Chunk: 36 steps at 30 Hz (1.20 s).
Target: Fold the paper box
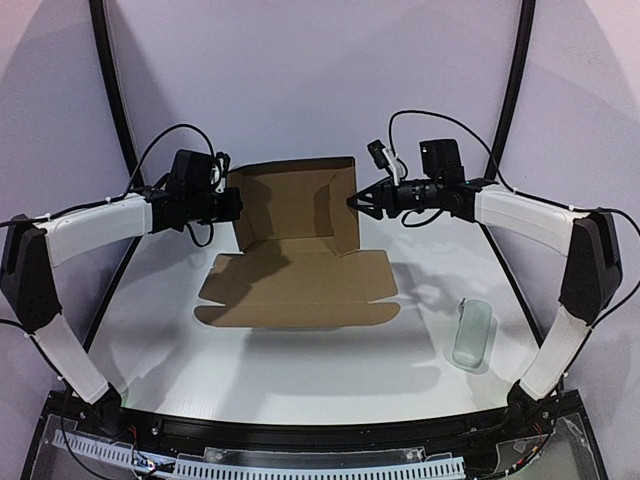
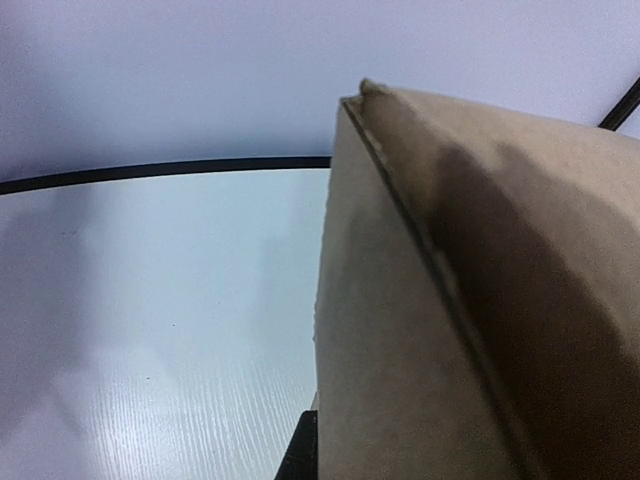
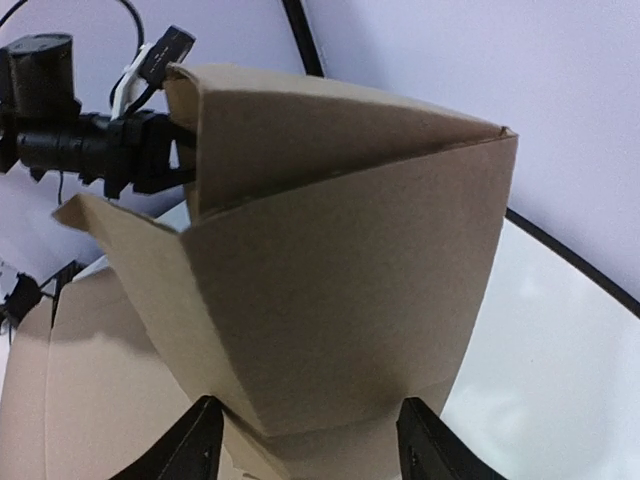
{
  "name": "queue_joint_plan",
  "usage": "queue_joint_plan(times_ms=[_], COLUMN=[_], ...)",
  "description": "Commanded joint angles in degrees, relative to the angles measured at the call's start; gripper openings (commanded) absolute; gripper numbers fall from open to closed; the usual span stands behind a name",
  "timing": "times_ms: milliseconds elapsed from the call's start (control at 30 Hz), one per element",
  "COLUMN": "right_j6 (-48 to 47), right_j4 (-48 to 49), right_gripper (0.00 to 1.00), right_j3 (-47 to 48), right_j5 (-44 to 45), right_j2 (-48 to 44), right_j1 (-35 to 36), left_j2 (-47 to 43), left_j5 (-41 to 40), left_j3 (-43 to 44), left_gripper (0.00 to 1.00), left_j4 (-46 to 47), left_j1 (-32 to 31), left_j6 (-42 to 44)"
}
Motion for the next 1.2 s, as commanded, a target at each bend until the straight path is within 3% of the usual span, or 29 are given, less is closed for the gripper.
queue_joint_plan(times_ms=[0, 267, 333, 533, 667, 1000, 1167], right_j6=[-1.2, -0.1, -0.8, -0.1, 0.5, 2.1, 4.0], right_j4=[0.5, 1.2, 1.6, 3.8, 3.0, 0.5, -3.5], right_gripper=[0.68, 0.7, 0.69, 0.47, 0.31, 0.07, 0.0], right_j3=[2.9, 4.3, 4.1, 4.5, 6.0, 8.9, 11.8], right_j5=[4.4, 15.8, 14.3, 6.9, 6.7, 26.7, 46.9], right_j2=[3.8, 5.3, 5.6, 6.7, 7.6, 9.3, 10.7], right_j1=[0.7, 0.9, 1.1, 1.8, 2.1, 6.1, 9.0], left_j2=[-1.9, -2.9, -3.0, -3.2, -3.4, -5.3, -6.1], left_j5=[7.7, 9.2, 9.2, 11.0, 12.2, 11.4, 8.4], left_j3=[0.0, -0.6, -0.8, -1.0, -1.2, -2.4, -2.4], left_gripper=[0.01, 0.01, 0.01, 0.01, 0.01, 0.01, 0.01], left_j4=[3.5, 3.4, 3.3, 3.4, 3.4, 3.4, 2.4], left_j1=[-0.8, -0.8, -0.8, -0.8, -0.9, -1.5, -2.2], left_j6=[-0.4, 0.2, 0.2, 0.2, 0.3, 0.6, 0.8])
